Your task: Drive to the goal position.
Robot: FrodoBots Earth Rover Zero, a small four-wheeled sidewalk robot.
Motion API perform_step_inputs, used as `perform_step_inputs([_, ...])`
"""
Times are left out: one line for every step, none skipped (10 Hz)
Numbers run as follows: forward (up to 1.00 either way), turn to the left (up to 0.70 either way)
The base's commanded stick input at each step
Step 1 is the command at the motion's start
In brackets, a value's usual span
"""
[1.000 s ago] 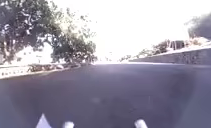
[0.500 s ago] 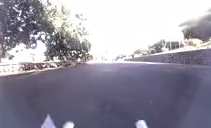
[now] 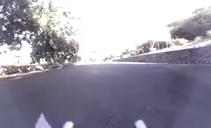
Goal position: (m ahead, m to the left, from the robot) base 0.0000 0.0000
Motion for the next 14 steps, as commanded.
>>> perform_step_inputs([0.70,-0.35])
perform_step_inputs([0.70,-0.35])
perform_step_inputs([0.70,-0.35])
perform_step_inputs([0.70,-0.35])
perform_step_inputs([0.70,-0.35])
perform_step_inputs([0.70,-0.35])
perform_step_inputs([0.70,-0.35])
perform_step_inputs([0.70,-0.35])
perform_step_inputs([0.70,-0.35])
perform_step_inputs([0.70,-0.35])
perform_step_inputs([0.70,-0.35])
perform_step_inputs([0.70,-0.35])
perform_step_inputs([0.70,-0.35])
perform_step_inputs([0.70,-0.35])
